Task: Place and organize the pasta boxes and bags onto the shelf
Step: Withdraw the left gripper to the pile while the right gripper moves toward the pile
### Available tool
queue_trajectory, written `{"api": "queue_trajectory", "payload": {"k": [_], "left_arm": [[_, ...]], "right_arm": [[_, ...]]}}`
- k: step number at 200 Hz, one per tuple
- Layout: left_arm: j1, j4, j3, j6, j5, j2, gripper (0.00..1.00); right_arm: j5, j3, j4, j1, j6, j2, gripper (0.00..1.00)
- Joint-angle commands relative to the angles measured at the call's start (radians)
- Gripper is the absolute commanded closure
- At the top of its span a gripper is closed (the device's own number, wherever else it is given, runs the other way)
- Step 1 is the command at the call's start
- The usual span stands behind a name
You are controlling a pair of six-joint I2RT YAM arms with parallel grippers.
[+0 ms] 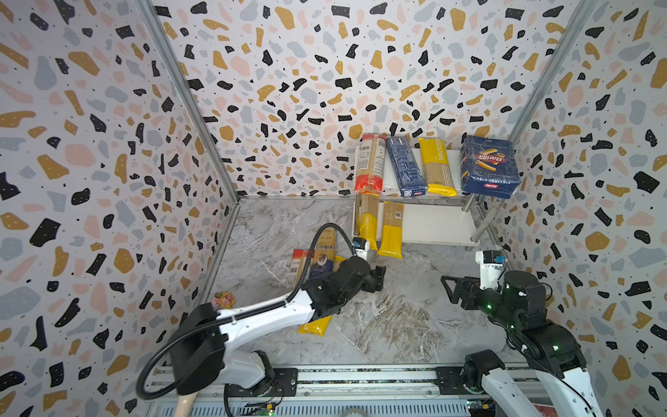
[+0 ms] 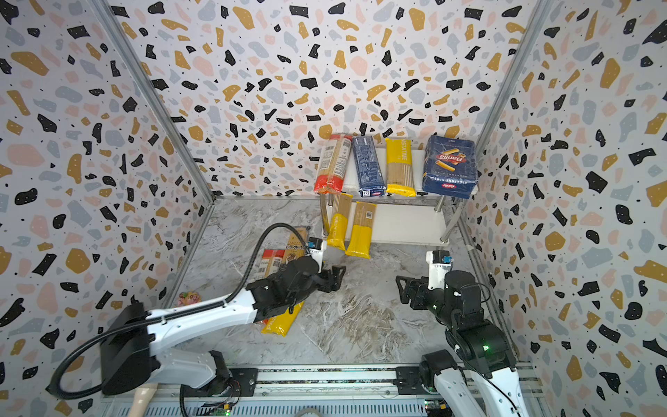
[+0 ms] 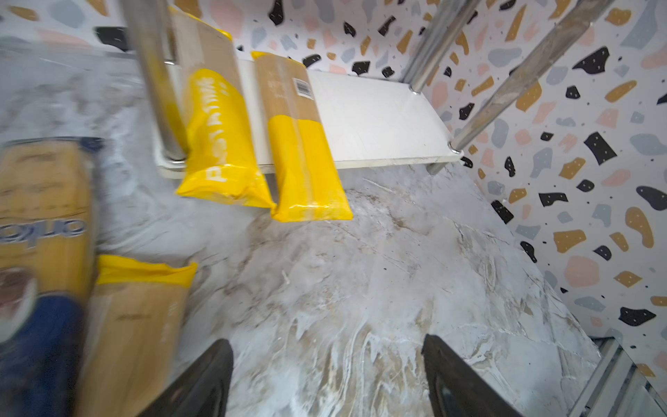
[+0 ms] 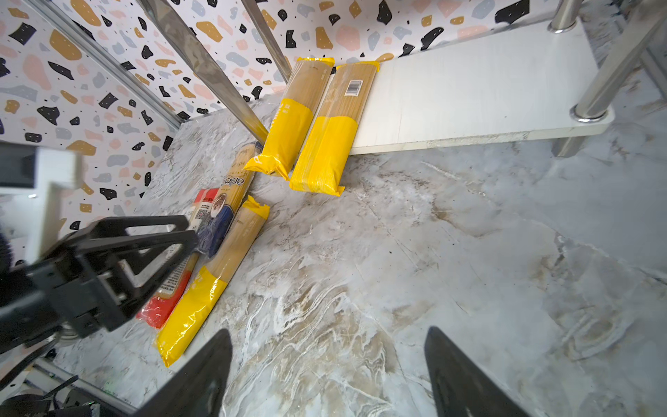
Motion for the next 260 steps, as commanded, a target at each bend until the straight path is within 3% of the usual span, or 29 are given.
{"api": "queue_trajectory", "payload": {"k": [1,22,46,89,104,124,138,151,197,260], "left_arm": [[0.000,-0.076,-0.116,-0.078,-0.131,-0.173,0.16],[0.000,-0.160,-0.211,-0.129,-0.199,-0.356,0.14],[0.001,-0.243,-0.283,-0.170,-0.254,-0.499,0.11],[0.032,-0.307,-0.347,-0.208,-0.239,-0.506,0.07],[0.097,-0.276,-0.375,-0.202,-0.186,-0.496,0.06],[0.282,-0.180,-0.421,-0.176,-0.013,-0.480,0.06],[0.403,-0.113,-0.432,-0.164,0.078,-0.439,0.06],[0.440,-0.072,-0.406,-0.139,0.091,-0.368,0.06],[0.440,-0.005,-0.196,-0.068,0.146,-0.016,0.08],[0.454,0.016,-0.013,-0.003,0.140,0.304,0.09]], "right_arm": [[-0.074,-0.042,0.055,0.004,0.038,0.033,0.16],[-0.092,-0.083,0.112,0.057,0.079,0.061,0.16],[0.026,-0.103,0.169,0.228,0.141,0.109,0.16],[0.253,-0.097,0.299,0.587,0.245,0.283,0.16],[0.282,-0.080,0.341,0.658,0.257,0.353,0.16],[0.301,-0.057,0.375,0.721,0.256,0.430,0.16],[0.306,-0.045,0.385,0.738,0.252,0.454,0.16],[0.311,-0.047,0.390,0.739,0.247,0.450,0.16],[0.344,-0.054,0.333,0.716,0.226,0.368,0.16],[0.235,-0.058,0.312,0.565,0.156,0.309,0.16]]}}
